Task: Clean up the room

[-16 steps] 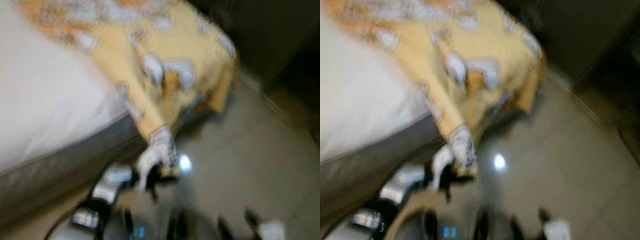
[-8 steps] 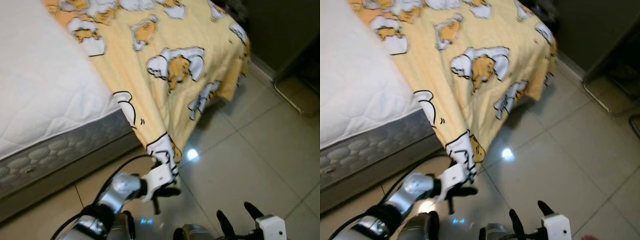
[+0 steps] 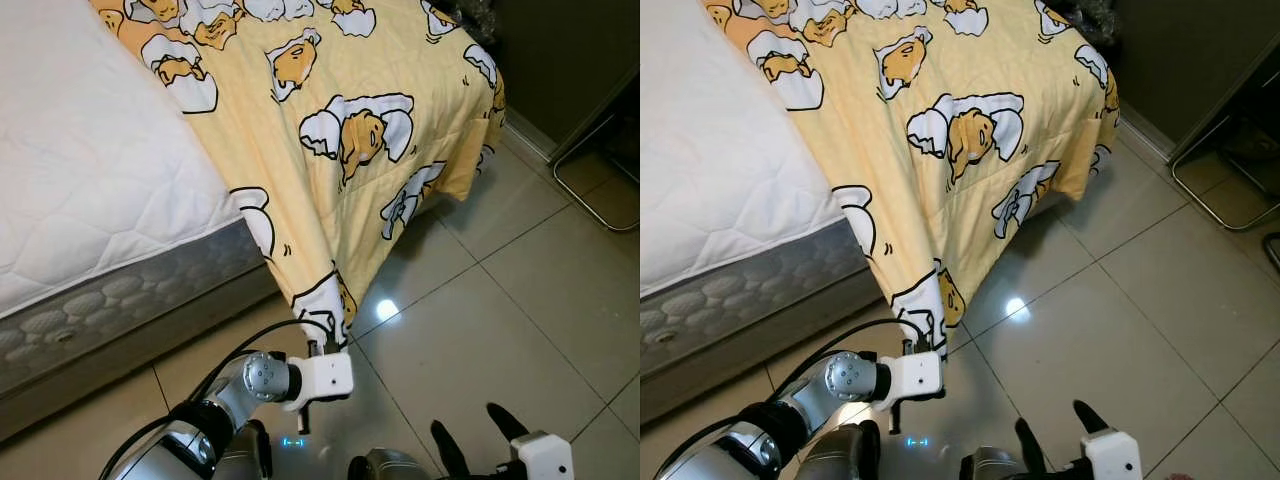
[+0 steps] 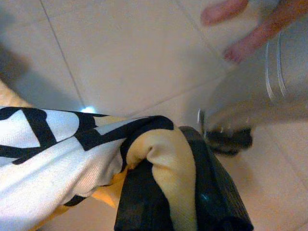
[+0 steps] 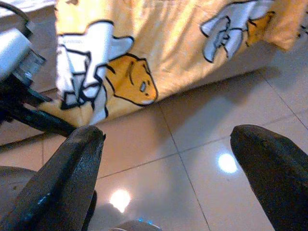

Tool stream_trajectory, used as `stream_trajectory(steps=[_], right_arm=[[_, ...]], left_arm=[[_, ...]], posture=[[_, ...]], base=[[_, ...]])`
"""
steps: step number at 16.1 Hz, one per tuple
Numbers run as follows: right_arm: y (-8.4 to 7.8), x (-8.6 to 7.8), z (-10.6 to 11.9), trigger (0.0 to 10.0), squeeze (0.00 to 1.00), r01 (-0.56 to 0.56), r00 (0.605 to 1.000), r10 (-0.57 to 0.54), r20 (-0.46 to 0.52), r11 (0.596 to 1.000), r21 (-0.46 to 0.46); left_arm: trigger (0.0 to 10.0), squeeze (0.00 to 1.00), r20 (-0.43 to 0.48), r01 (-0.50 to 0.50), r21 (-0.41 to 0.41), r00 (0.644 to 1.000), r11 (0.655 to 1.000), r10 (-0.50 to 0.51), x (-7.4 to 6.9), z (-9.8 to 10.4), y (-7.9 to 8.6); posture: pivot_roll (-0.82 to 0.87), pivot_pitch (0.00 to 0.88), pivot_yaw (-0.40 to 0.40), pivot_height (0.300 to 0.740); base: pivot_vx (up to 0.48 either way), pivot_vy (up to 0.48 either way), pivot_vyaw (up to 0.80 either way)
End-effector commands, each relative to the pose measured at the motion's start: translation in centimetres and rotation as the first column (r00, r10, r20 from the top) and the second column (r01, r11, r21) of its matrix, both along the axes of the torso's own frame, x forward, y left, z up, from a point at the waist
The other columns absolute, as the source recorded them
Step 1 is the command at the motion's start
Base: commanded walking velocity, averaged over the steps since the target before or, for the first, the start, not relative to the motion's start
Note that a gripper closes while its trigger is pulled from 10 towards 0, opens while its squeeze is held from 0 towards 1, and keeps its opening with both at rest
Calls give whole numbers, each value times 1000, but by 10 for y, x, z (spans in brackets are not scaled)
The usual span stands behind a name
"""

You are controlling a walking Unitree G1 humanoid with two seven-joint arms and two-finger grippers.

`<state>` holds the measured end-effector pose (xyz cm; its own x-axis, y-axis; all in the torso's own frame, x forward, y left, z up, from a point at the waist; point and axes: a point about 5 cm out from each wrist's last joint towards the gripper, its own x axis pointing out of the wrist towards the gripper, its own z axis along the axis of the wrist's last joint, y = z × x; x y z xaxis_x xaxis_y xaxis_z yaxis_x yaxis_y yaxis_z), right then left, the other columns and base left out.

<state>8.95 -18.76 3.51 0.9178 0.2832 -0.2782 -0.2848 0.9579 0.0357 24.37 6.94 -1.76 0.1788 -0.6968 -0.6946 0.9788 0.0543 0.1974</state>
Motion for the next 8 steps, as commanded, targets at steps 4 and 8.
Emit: stream_trajectory(steps=[4, 8], right_arm=[[-1, -4, 7, 10000, 106, -40, 999, 40, 13, 999, -22], [2, -3, 28, 10000, 106, -70, 995, 72, 71, 997, -27]], left_arm=[[10000, 0, -32, 157, 130, 988, 979, -154, -33, -26, -6], [10000, 0, 56, 29, 221, 998, 975, -42, -28, -34, 2]], posture=[[-146, 269, -74, 740], [-149, 269, -79, 740]], base=[[0, 0, 0], [0, 0, 0]])
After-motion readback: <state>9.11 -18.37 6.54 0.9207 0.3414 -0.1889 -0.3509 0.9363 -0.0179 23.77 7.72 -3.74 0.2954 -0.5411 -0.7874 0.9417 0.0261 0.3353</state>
